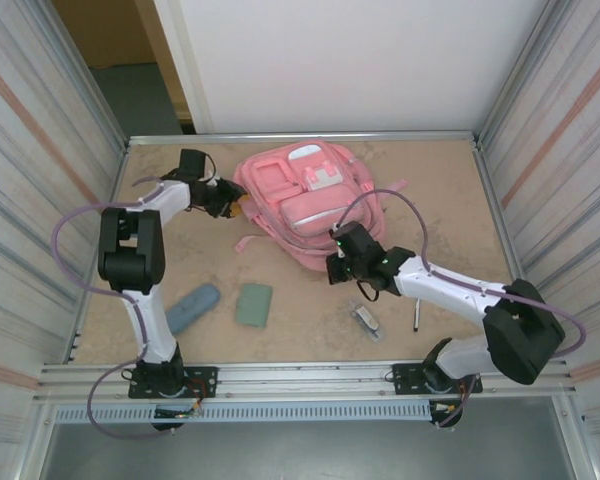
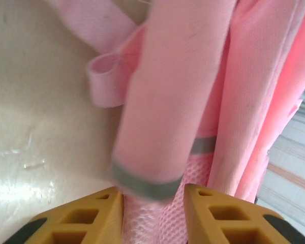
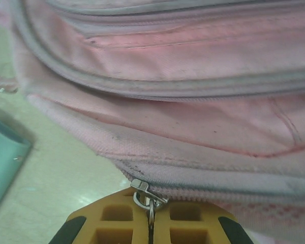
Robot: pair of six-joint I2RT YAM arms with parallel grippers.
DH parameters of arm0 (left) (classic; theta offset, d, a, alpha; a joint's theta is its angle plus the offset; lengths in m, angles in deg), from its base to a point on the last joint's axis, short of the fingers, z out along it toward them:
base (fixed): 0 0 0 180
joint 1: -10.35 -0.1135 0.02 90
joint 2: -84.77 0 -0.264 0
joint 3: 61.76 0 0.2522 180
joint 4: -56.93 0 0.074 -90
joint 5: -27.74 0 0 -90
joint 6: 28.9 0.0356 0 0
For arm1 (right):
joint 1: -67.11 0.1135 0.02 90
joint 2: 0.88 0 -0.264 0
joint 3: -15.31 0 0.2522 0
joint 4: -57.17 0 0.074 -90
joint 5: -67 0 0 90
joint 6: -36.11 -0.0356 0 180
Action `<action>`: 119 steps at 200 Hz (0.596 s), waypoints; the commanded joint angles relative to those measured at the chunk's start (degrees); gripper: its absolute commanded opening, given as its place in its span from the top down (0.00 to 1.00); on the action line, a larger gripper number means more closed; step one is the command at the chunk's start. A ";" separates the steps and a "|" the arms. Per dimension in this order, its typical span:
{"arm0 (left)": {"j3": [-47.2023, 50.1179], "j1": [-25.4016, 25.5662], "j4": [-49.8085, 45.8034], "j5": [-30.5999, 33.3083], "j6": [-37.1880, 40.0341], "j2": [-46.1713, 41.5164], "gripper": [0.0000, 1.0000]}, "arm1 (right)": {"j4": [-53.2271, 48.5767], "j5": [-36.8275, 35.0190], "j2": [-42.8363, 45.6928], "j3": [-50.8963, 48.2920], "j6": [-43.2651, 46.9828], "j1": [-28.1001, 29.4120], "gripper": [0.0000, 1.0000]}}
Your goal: Pack books, pencil case, and school supplies into a backpack
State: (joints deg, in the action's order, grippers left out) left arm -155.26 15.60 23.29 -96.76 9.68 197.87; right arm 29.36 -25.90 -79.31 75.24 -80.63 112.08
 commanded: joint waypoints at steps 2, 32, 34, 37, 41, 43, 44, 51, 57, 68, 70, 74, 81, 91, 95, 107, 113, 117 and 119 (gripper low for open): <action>5.57 -0.46 0.01 1.19 2.03 -7.44 0.61 | 2.46 4.07 -3.46 5.85 -1.97 1.91 1.00; 19.74 -0.78 -6.11 10.35 -0.22 -24.04 0.49 | 3.89 7.55 -8.85 10.72 -2.34 2.81 1.00; 20.67 -0.71 -6.26 10.53 -0.38 -25.11 0.48 | 3.97 7.75 -9.09 10.94 -2.52 2.83 1.00; 21.71 -0.62 -6.31 10.63 -0.68 -26.62 0.47 | 4.13 8.13 -9.52 11.29 -2.62 2.93 1.00; 23.65 -0.33 -6.23 10.66 -1.17 -28.57 0.47 | 4.38 8.58 -10.08 11.63 -2.67 3.01 1.00; 24.37 -0.05 -6.23 10.61 -1.50 -29.50 0.47 | 4.55 8.82 -10.36 11.81 -2.67 3.10 1.00; 24.72 0.07 -6.18 10.65 -1.58 -29.95 0.46 | 4.64 8.98 -10.44 11.91 -2.69 3.10 1.00; 27.20 1.15 -5.98 10.79 -2.81 -32.91 0.46 | 5.28 9.65 -11.34 12.32 -2.87 3.35 1.00; 29.07 2.46 -5.39 10.82 -4.14 -35.15 0.45 | 5.99 10.21 -11.97 12.62 -3.03 3.62 1.00; 32.25 5.16 -3.06 10.61 -7.20 -38.63 0.44 | 7.50 11.25 -12.95 12.89 -2.97 4.40 1.00; 32.80 5.76 -2.53 10.49 -7.82 -39.09 0.43 | 7.77 11.38 -13.19 12.96 -2.97 4.59 1.00; 33.74 6.80 -1.43 10.20 -9.12 -39.94 0.42 | 8.19 11.57 -13.58 13.04 -2.89 4.96 1.00; 35.35 8.34 1.49 9.52 -12.32 -41.46 0.41 | 8.56 11.68 -14.19 13.31 -2.85 5.48 1.00; 37.83 10.59 7.04 8.89 -16.10 -42.98 0.40 | 8.64 12.13 -15.25 14.14 -2.62 6.20 1.00; 38.34 11.63 8.78 9.44 -17.28 -43.44 0.40 | 8.72 12.44 -15.52 14.43 -2.65 6.48 1.00; 38.44 14.12 10.12 12.65 -18.71 -43.97 0.39 | 9.43 13.55 -16.30 14.89 -2.61 7.26 1.00; 37.81 15.12 9.33 14.21 -18.36 -43.69 0.39 | 9.92 13.99 -16.53 15.12 -2.68 7.71 1.00; 37.32 15.64 8.39 15.03 -18.05 -43.30 0.39 | 10.22 14.05 -16.57 15.17 -2.62 8.01 1.00; 37.12 15.85 7.98 15.35 -17.83 -43.07 0.39 | 10.34 14.10 -16.62 15.13 -2.61 8.15 1.00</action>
State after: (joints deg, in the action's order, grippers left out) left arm -117.50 28.91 27.03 -86.66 -3.37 155.40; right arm 35.11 -15.60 -95.42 87.57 -82.95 118.22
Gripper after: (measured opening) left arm 0.606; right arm 0.051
